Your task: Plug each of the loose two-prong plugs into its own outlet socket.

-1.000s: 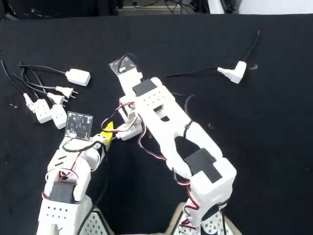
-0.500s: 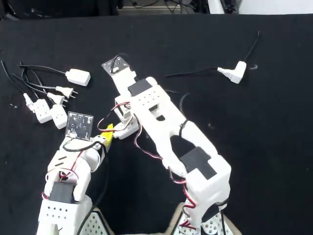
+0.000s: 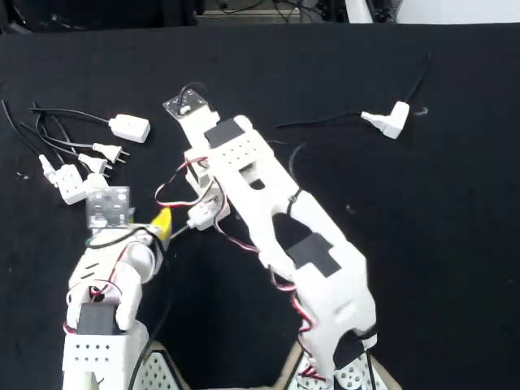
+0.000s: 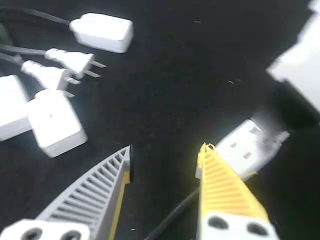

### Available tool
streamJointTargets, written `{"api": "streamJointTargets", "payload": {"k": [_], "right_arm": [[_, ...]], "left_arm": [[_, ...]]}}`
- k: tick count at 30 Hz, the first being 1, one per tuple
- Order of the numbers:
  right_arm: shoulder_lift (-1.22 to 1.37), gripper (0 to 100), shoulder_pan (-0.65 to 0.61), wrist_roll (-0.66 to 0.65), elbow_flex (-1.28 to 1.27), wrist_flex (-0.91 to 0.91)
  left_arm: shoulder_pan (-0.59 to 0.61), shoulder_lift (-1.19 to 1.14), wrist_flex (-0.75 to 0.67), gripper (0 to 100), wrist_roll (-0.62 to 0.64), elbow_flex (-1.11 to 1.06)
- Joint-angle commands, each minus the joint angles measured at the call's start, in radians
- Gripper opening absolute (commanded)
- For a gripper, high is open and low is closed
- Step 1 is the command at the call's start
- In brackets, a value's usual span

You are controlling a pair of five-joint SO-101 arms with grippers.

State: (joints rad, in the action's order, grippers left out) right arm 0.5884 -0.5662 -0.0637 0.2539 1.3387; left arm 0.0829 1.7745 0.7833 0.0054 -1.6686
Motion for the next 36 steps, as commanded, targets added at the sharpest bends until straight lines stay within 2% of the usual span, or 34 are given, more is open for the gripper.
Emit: {"api": "streamJointTargets", "payload": {"k": [1,9,19,24,30,36], "right_arm": [[0.166,1.0,-0.035,-0.003,0.064,0.055],[0.242,1.0,-0.038,-0.011,0.16,0.15],[0.239,1.0,-0.037,-0.005,0.151,0.158],[0.193,1.5,-0.043,0.029,0.143,0.092],[0.074,16.2,-0.121,0.021,0.064,0.08],[-0.062,14.3,-0.12,0.029,-0.048,0.051]], "left_arm": [[0.082,0.011,0.0,22,0.075,0.062],[0.097,0.011,0.003,22,0.08,0.07],[0.099,0.011,0.003,22,0.08,0.068],[0.099,0.011,0.003,22,0.077,0.068],[0.101,0.011,0.003,22,0.075,0.07],[0.101,0.011,0.003,22,0.074,0.068]]}}
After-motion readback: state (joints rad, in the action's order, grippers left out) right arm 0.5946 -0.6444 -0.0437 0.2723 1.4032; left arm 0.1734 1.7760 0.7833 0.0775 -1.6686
